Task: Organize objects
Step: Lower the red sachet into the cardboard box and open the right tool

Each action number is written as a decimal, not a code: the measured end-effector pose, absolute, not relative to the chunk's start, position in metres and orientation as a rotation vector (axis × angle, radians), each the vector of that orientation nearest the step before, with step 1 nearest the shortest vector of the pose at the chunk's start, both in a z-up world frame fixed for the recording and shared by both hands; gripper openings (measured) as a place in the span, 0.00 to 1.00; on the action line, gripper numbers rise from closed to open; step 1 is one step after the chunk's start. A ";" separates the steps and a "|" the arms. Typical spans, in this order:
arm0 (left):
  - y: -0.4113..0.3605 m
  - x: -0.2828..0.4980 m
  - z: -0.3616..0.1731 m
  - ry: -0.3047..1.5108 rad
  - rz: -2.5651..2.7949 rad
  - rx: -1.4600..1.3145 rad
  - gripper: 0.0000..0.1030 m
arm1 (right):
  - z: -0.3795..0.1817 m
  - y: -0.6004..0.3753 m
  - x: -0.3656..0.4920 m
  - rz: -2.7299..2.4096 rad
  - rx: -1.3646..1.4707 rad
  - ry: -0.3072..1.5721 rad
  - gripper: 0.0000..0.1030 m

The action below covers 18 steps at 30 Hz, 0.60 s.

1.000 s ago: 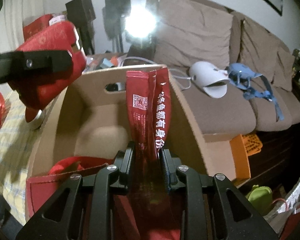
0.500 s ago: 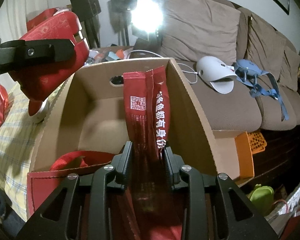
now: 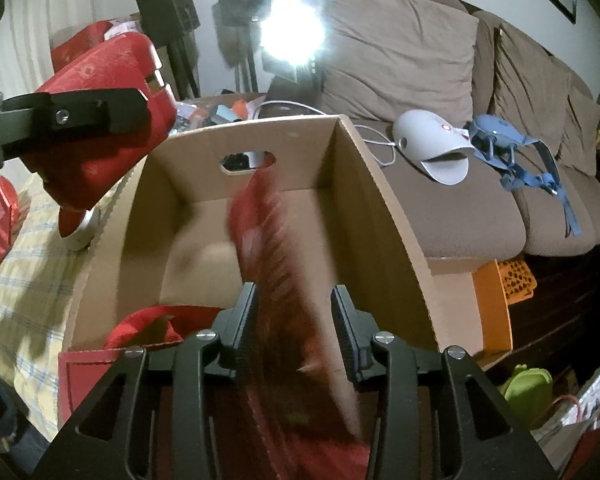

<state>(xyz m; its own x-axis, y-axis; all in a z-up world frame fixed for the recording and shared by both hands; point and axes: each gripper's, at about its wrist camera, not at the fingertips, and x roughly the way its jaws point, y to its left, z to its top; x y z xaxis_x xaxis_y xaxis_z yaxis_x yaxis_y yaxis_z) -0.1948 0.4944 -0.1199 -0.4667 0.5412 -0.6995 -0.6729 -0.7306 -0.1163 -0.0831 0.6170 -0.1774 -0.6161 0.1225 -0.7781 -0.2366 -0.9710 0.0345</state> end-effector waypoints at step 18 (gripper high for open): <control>0.503 -0.196 -0.135 0.258 2.131 -1.045 0.79 | -0.168 0.631 -0.076 2.605 -1.201 0.248 0.49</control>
<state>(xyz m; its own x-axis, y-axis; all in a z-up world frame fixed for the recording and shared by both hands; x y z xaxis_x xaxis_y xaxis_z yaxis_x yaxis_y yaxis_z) -0.1959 0.5033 -0.1352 -0.3977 0.5296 -0.7492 -0.6928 -0.7087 -0.1332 -0.0761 0.6306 -0.1683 -0.6237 0.1637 -0.7643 -0.3049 -0.9513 0.0451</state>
